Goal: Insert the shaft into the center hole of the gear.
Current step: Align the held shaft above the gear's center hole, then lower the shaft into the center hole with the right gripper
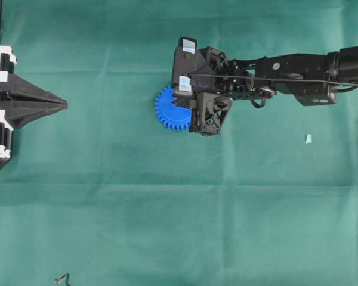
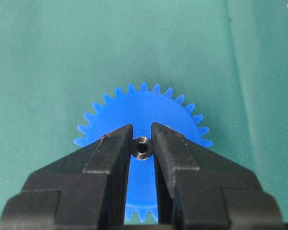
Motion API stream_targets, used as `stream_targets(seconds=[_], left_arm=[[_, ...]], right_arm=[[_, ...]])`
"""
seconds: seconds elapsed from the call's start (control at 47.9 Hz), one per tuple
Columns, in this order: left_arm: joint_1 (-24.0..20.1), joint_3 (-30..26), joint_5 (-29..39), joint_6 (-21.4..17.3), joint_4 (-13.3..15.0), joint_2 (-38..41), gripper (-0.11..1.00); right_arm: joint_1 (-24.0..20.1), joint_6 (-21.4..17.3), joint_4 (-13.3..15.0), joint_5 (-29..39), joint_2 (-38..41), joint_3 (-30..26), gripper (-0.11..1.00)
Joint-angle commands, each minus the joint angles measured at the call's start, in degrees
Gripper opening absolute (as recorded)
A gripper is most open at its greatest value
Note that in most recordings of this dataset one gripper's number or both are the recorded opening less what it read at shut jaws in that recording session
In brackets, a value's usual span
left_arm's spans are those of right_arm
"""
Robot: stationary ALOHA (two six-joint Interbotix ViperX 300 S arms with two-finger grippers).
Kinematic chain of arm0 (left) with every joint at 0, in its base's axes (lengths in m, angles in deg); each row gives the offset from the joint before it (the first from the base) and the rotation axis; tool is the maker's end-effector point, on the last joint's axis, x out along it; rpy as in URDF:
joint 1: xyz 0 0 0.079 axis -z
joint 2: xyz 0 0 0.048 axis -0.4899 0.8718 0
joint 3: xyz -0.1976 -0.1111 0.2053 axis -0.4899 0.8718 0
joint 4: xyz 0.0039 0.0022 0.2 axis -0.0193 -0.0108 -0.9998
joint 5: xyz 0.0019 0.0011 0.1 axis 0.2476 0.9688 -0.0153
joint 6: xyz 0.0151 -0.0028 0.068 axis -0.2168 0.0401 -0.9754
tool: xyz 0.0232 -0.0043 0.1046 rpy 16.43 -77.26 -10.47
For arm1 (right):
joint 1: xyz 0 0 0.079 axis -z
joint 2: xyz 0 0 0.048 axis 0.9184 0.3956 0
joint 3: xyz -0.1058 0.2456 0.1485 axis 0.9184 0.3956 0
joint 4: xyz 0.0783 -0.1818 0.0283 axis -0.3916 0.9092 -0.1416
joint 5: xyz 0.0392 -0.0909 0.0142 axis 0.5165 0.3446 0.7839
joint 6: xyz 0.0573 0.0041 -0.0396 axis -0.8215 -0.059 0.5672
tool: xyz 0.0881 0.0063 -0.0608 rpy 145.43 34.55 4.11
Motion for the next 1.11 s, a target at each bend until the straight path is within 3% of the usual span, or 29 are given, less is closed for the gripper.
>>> stream_targets(seconds=[0.0,0.982,1.086], left_arm=[[0.09,-1.67,0.0,0.0,-0.18,0.18,0.03],[0.18,-1.58,0.62,0.0,-0.18,0.18,0.03],[0.18,-1.67,0.62,0.0,-0.18,0.18,0.03]], right_arm=[[-0.26,-0.09,-0.09,-1.32,-0.88,-0.09,0.16],[-0.7,-0.09,-0.18,-4.83,2.81,0.35,0.17],[-0.7,0.0,-0.18,-4.92,2.81,0.35,0.3]])
